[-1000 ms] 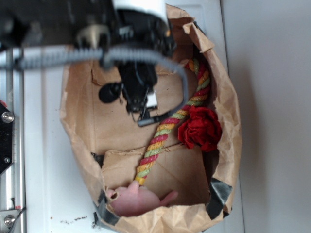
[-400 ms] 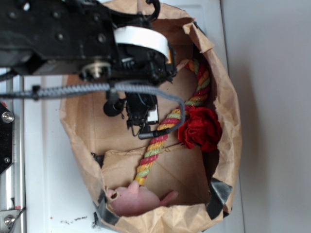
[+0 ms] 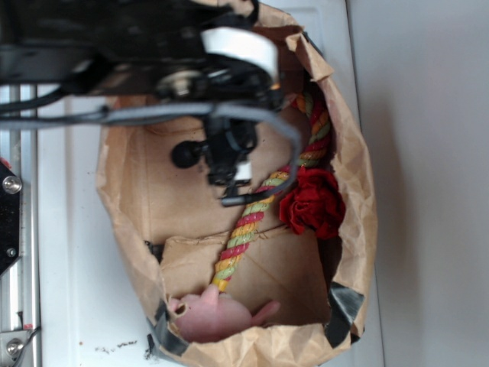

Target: Grab the rock.

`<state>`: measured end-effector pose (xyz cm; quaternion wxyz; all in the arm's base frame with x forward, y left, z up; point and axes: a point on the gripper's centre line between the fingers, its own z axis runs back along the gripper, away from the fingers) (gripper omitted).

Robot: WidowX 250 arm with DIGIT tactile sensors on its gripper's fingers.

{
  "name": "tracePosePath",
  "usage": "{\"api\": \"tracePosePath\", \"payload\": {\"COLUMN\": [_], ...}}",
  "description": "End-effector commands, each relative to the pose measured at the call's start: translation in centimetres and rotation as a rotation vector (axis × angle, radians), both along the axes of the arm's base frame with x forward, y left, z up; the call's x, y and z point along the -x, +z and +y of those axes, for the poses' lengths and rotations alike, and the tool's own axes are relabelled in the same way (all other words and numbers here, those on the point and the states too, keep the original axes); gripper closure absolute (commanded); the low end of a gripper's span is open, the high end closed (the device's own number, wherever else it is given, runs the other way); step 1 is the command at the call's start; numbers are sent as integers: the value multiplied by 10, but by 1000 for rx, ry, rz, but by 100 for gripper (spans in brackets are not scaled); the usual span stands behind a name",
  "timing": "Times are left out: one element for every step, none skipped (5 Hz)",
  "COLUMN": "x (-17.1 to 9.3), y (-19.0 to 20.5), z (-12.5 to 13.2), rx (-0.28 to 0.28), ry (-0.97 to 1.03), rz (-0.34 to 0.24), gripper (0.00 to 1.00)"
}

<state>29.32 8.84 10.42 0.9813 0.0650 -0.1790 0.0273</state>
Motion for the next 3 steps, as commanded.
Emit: {"api": "tracePosePath", "payload": {"x": [-3,-3,-3], "y": [16,11,10], "z": [17,19,23], "rx": [-66,-85,-85], "ry": [38,37,39], "rz": [23,19,10], "gripper": [0,0,0]}}
